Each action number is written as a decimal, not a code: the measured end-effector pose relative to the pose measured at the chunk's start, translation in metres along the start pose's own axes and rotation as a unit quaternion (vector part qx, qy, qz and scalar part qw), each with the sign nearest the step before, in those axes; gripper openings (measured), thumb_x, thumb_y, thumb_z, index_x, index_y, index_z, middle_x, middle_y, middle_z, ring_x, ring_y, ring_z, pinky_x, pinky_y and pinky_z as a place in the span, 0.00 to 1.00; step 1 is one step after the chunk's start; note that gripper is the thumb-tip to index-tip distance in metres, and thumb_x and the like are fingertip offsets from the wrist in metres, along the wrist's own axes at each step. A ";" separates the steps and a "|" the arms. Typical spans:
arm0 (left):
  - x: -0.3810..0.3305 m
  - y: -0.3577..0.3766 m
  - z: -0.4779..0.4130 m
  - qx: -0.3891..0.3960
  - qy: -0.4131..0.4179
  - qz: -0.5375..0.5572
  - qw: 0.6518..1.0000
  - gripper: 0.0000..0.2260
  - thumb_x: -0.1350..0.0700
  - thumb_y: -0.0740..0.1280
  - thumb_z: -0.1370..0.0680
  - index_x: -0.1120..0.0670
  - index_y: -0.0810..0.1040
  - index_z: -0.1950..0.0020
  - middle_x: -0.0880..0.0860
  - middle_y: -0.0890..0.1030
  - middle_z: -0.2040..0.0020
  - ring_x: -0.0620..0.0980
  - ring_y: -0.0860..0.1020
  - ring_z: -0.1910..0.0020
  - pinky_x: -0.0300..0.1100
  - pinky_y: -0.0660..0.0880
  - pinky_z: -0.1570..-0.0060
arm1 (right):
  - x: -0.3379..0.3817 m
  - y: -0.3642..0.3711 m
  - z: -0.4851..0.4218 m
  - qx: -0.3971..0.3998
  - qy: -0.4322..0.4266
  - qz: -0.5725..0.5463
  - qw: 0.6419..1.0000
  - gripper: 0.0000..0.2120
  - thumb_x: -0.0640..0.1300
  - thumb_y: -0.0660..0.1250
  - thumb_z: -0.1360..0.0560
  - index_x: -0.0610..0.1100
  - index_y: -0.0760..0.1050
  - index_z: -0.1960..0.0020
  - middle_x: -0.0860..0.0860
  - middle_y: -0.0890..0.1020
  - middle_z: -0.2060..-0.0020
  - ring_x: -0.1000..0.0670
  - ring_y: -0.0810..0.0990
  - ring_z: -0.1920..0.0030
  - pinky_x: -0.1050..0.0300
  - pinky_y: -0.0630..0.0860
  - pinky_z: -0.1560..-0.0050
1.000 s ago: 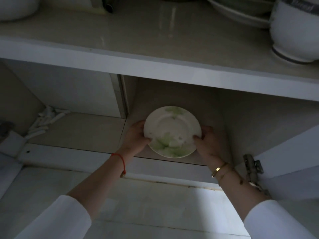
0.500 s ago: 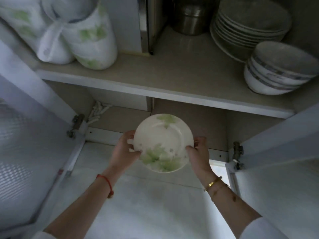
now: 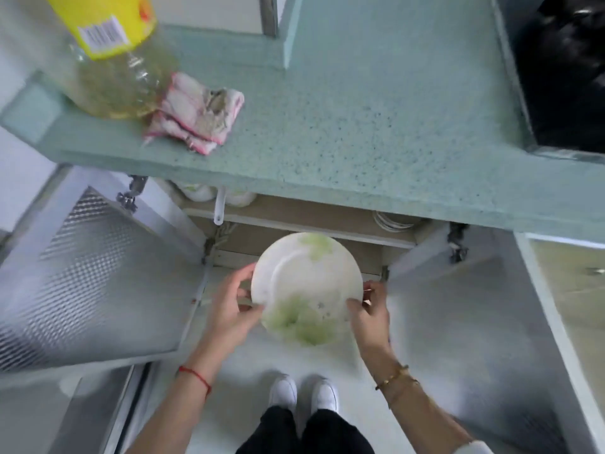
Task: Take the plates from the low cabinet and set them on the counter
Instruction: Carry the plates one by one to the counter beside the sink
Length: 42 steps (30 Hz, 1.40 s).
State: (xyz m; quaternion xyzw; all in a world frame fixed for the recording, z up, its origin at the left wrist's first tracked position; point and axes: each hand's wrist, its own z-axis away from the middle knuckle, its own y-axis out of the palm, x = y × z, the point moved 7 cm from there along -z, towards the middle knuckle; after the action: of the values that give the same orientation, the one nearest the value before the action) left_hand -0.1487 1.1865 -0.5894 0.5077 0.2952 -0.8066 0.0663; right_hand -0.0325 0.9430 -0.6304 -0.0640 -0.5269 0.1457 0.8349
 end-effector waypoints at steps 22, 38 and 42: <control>-0.425 0.059 0.154 0.299 0.179 0.017 0.937 0.31 0.66 0.75 0.29 0.43 0.74 0.31 0.42 0.78 0.37 0.43 0.81 0.47 0.44 0.81 0.43 | 0.250 -0.327 0.239 -0.263 -0.063 -0.212 0.939 0.15 0.27 0.62 0.28 0.47 0.71 0.54 0.50 0.75 0.61 0.61 0.73 0.75 0.67 0.67 0.79; -0.535 0.376 0.369 0.516 0.231 -0.019 0.825 0.31 0.67 0.74 0.29 0.45 0.75 0.29 0.42 0.84 0.45 0.40 0.83 0.53 0.32 0.79 0.56 | 0.136 -0.643 0.382 -0.485 -0.016 -0.230 0.844 0.11 0.31 0.65 0.29 0.44 0.72 0.51 0.50 0.77 0.60 0.56 0.73 0.70 0.65 0.67 0.76; -0.562 0.454 0.418 0.532 0.241 -0.014 0.812 0.31 0.68 0.73 0.29 0.46 0.75 0.30 0.46 0.85 0.48 0.41 0.83 0.54 0.31 0.78 0.58 | 0.113 -0.728 0.394 -0.506 -0.013 -0.221 0.833 0.11 0.33 0.66 0.30 0.45 0.73 0.50 0.50 0.79 0.57 0.52 0.75 0.64 0.64 0.69 0.74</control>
State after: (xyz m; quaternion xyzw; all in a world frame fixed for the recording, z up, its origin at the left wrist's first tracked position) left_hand -0.0231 0.4799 -0.1632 0.6373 -0.1661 -0.6906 -0.2989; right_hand -0.2126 0.2684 -0.1717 -0.3576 -0.5380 -0.3293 0.6886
